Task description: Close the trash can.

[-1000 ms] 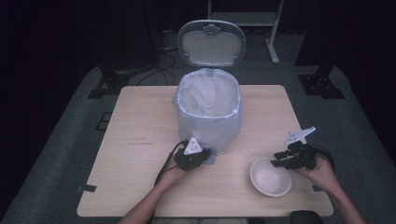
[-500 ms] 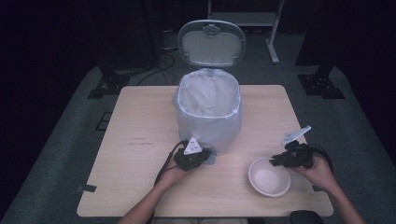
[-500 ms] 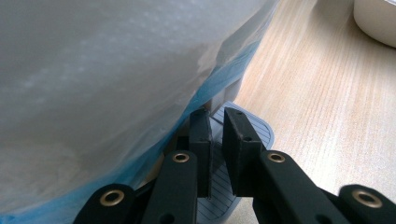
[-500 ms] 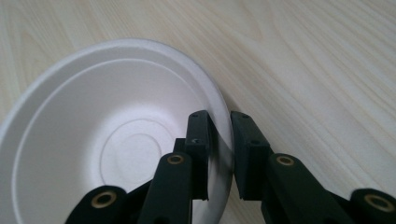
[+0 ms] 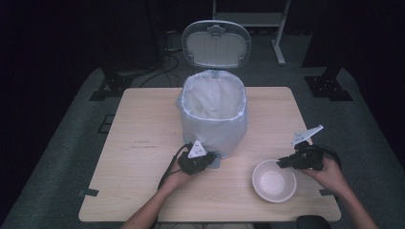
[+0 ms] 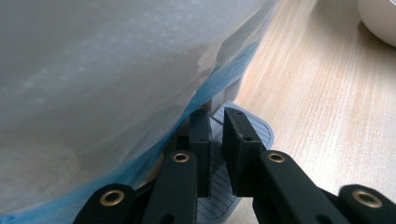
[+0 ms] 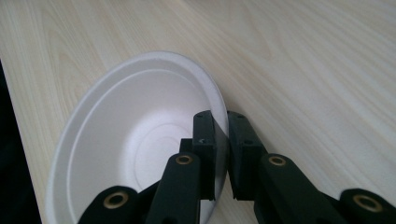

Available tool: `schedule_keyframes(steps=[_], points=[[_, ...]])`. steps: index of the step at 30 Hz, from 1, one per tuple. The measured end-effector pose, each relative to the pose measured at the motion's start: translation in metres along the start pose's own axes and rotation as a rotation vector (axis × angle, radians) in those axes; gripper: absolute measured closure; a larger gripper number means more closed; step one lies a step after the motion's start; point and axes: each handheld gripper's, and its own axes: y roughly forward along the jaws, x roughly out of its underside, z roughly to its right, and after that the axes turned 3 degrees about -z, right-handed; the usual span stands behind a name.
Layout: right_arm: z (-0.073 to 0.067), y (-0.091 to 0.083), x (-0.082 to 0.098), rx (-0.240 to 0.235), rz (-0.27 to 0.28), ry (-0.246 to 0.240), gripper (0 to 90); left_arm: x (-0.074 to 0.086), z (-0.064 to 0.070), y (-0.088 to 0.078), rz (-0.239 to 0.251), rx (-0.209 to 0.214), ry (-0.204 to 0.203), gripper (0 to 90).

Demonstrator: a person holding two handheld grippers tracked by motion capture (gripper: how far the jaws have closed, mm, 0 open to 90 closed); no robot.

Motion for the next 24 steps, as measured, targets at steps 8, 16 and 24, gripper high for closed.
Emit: schedule_keyframes(steps=[8, 16, 24], points=[[-0.003, -0.014, -0.010, 0.016, 0.018, -0.020, 83.3, 0.000, 0.000, 0.000, -0.002, 0.000, 0.002, 82.1], [-0.008, -0.029, -0.023, 0.027, 0.039, -0.042, 84.0, 0.000, 0.000, 0.000, 0.001, 0.000, -0.001, 82.1], [-0.013, -0.048, -0.036, 0.035, 0.073, -0.058, 84.1, 0.000, 0.000, 0.000, -0.002, 0.000, 0.001, 82.1]])
